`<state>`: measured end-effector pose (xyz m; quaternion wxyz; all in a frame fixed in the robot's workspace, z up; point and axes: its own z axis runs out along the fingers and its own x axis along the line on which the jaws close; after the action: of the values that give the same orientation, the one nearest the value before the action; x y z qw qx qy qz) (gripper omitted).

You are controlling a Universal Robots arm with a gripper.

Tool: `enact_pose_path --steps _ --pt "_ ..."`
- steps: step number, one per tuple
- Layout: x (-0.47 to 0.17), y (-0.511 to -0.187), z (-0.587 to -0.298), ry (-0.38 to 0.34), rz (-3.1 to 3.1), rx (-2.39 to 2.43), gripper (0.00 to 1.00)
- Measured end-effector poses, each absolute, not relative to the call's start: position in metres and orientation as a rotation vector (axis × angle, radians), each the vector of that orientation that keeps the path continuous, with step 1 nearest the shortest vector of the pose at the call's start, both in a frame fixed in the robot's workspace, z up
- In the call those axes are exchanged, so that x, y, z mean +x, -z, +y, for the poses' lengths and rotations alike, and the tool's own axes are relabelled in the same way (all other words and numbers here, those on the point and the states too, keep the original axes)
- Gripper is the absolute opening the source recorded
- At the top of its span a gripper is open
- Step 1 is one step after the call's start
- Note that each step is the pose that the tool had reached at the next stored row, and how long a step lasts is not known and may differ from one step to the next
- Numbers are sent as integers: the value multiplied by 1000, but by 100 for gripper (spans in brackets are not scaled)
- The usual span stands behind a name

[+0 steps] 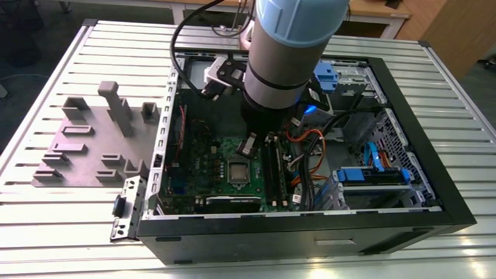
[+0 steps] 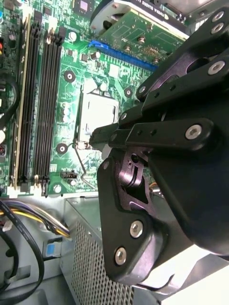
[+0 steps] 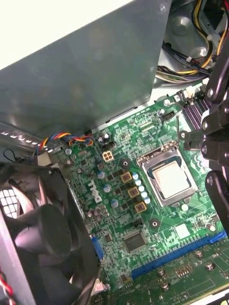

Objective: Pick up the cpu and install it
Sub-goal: 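Install the first cpu locking lever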

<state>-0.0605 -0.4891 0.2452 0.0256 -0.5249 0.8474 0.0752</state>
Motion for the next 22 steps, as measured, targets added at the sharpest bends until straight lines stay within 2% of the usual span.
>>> enact_pose_path --steps 22 --pt "-52 -245 -466 -233 2620 -1623 11"
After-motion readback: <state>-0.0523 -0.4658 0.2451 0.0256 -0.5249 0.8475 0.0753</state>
